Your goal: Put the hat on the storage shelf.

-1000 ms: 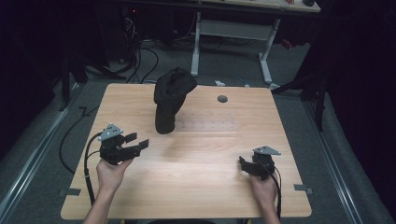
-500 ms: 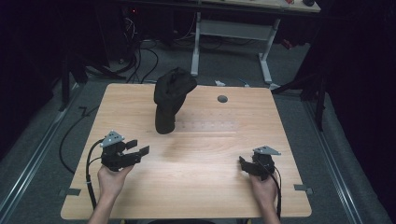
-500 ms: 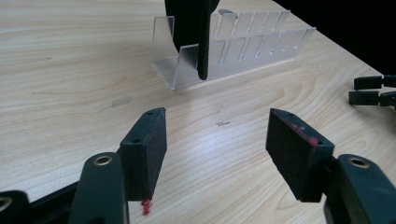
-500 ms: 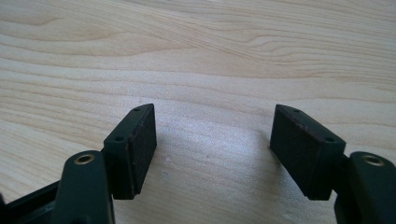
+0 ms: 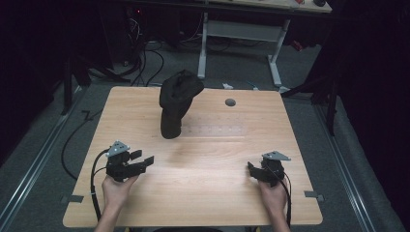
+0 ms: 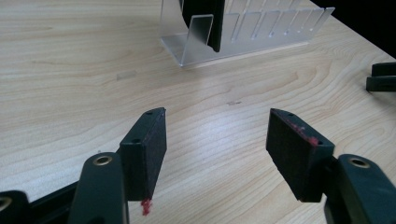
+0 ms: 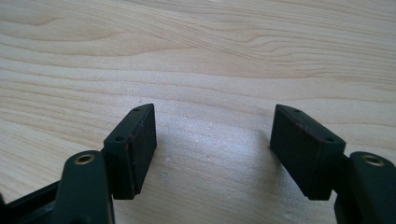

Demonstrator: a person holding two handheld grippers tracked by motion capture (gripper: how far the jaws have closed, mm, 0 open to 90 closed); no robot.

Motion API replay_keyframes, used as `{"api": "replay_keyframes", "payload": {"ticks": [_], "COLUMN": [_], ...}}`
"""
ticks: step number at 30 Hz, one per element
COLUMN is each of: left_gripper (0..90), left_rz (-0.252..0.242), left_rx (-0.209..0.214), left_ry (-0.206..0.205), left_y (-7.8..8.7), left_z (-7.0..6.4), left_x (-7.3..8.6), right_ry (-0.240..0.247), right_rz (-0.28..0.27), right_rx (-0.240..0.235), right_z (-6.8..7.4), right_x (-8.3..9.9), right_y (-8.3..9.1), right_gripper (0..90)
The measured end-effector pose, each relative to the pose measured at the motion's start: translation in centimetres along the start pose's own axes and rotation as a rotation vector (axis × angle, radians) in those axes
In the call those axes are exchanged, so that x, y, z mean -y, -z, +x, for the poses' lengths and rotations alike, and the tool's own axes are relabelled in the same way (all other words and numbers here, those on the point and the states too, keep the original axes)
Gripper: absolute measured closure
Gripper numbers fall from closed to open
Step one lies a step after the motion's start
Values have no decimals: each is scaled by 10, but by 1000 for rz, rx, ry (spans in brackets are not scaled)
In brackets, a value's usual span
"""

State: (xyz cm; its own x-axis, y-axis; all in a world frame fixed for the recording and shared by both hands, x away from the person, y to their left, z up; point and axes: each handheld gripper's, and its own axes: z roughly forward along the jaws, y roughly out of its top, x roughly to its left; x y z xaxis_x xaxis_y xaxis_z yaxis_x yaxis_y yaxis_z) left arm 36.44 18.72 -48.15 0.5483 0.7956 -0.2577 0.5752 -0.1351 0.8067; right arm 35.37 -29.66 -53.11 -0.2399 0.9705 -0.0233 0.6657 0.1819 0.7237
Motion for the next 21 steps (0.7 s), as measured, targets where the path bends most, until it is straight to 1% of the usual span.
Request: {"api": "replay_keyframes", "payload": {"ticks": [1,6,8,12,14,17,18,20,21], "left_gripper": [384,382,381,379,379,379,379,379,379], "left_rz": [2,23,34,66,91,108,118,136,151], "left_rx": [0,-23,-37,-76,-112,-164,-175,-209,-235], "left_ry": [4,-8,-10,-30,-47,-79,-77,-100,-116], "left_y": [-1,-6,-9,-17,-22,-30,-32,-37,-41], "left_z": [0,2,3,5,6,6,6,6,5], "left_x": [1,8,12,18,21,26,27,31,34], "right_ry": [0,0,0,0,0,0,0,-1,-1], "right_rz": [0,0,0,0,0,0,0,0,1], "right_rx": [0,0,0,0,0,-1,0,0,0], "right_z": [0,0,0,0,0,0,0,0,0], "right_x": [0,0,0,0,0,0,0,0,0], "right_y": [0,0,0,0,0,0,0,0,0], "right_gripper": [316,316,316,316,316,316,316,316,316]}}
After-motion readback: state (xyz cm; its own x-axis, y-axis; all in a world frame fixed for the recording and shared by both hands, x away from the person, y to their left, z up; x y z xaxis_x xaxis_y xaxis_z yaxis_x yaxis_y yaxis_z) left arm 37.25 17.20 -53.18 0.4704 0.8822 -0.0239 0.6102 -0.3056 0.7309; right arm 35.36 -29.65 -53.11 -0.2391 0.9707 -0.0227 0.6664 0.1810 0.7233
